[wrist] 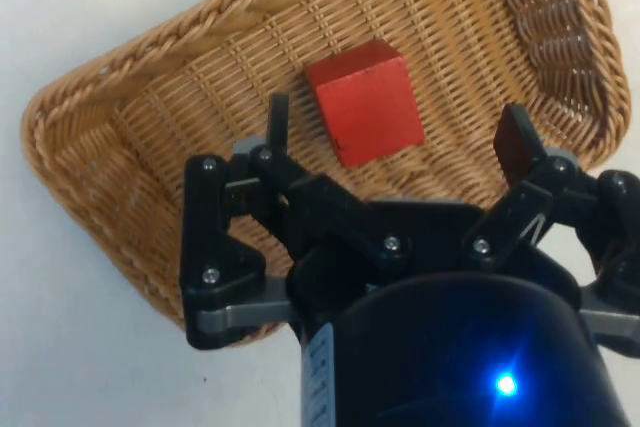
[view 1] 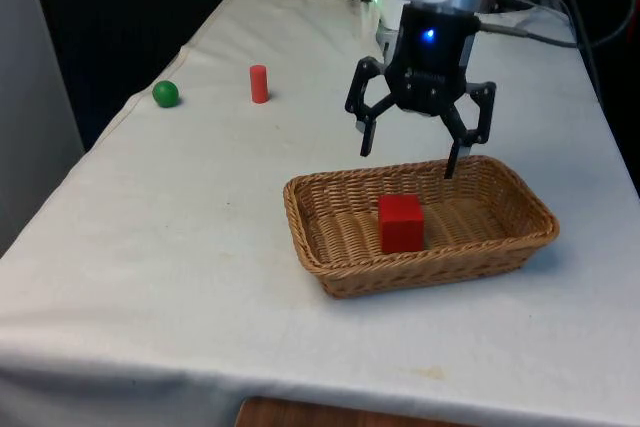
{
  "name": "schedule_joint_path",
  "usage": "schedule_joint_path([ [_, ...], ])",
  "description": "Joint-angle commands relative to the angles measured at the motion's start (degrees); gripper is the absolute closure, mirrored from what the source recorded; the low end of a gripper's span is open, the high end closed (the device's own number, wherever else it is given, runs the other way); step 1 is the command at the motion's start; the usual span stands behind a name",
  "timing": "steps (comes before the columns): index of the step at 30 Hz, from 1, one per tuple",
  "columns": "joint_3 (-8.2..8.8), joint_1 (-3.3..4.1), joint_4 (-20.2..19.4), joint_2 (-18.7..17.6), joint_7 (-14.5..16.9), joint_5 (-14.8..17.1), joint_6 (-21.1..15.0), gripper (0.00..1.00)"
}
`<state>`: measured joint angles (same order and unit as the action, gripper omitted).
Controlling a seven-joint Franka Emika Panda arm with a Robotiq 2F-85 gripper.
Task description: Pick up the object to the left of the cylinder and place it into the basket.
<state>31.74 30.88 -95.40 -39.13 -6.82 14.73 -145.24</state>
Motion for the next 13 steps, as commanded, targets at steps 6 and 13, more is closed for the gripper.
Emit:
schedule_joint_path([
  [6, 0.52, 0.23, 0.7, 1.7, 0.6, -0.9, 3.4, 0.0],
  [13, 0.63, 0.11, 2.1, 2.7, 1.4, -0.7, 5.9, 0.0],
])
